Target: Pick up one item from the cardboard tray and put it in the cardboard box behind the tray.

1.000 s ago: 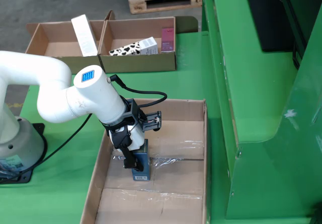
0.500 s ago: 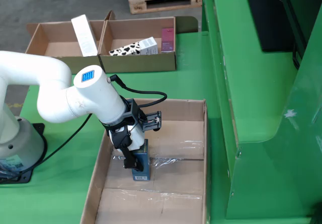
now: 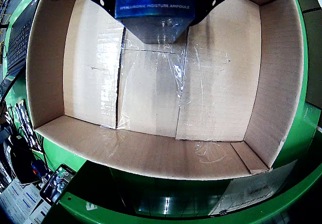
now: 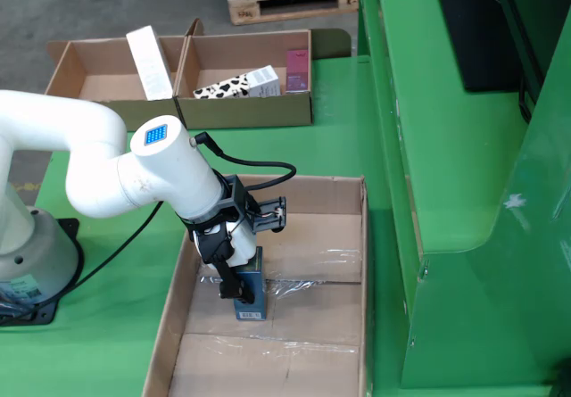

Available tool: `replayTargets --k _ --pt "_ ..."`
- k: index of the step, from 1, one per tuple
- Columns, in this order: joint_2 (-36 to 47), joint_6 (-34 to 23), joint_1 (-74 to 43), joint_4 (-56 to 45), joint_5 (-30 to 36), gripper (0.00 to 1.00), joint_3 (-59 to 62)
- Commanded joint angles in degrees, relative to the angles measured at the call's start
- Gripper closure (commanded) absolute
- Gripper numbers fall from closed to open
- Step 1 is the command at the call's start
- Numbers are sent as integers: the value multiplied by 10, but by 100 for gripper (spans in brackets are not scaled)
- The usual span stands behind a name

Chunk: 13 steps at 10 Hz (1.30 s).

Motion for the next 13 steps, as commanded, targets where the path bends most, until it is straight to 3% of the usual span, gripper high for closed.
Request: replayTargets --k 1,13 --pt "13 1 5 5 5 100 12" --pt "-5 -15 -10 -1 19 100 33"
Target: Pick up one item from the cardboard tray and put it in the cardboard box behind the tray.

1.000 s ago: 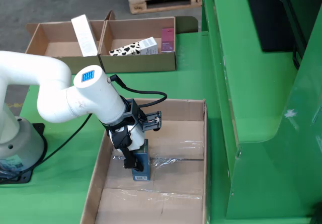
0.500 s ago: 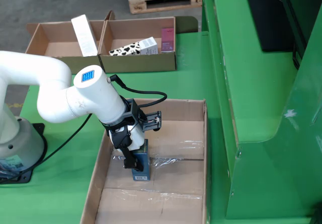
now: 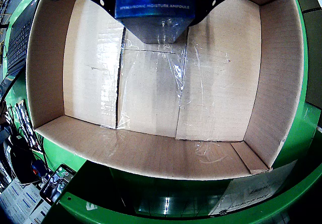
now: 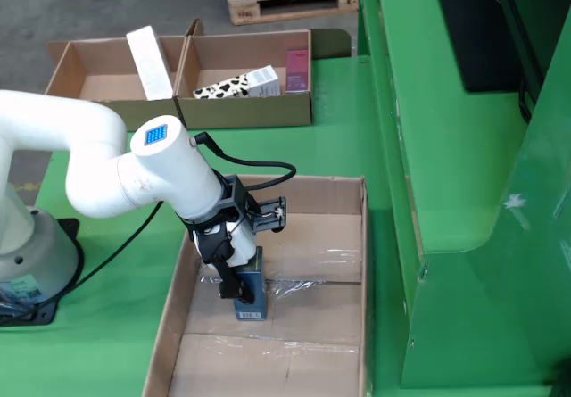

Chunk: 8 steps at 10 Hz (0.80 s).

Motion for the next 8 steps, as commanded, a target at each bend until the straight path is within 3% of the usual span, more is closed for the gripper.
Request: replayTargets --k 1,3,5,8 --pt "-5 -14 -10 -1 19 100 33" --pt "14 -13 -9 16 18 100 19" --pt "3 -40 -26 -94 49 100 143" --pt "24 -41 -9 -140 40 100 195"
